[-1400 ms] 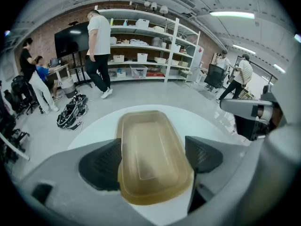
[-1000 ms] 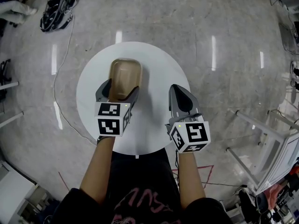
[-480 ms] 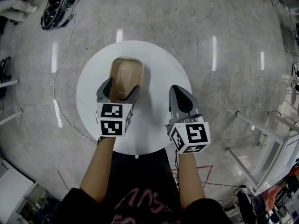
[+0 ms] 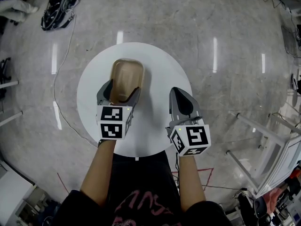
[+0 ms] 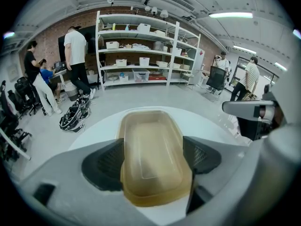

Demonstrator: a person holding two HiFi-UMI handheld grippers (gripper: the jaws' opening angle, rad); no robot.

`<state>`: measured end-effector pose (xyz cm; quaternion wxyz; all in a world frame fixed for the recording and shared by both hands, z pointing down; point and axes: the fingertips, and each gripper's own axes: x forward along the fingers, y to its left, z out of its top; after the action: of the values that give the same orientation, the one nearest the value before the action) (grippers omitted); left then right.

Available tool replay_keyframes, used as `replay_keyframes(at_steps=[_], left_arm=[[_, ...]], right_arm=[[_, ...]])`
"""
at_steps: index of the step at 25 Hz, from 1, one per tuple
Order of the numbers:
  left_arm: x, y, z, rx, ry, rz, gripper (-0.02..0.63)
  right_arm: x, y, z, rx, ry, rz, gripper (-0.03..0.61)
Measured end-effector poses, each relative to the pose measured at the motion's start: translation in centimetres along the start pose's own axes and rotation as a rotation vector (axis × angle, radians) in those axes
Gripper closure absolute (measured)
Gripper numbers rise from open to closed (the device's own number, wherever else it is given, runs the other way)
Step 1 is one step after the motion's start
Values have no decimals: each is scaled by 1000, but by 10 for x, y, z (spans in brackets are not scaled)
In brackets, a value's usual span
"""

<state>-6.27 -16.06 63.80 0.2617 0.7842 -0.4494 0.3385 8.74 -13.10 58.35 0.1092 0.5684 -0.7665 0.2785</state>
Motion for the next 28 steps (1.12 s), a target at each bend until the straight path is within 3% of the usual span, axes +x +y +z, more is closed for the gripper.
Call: replay_keyframes(at_steps=[28], left_arm=[[-20,-1,9,-9,-92,8,230]], right_arm=[[-8,1,5,-10,-11,2,569]])
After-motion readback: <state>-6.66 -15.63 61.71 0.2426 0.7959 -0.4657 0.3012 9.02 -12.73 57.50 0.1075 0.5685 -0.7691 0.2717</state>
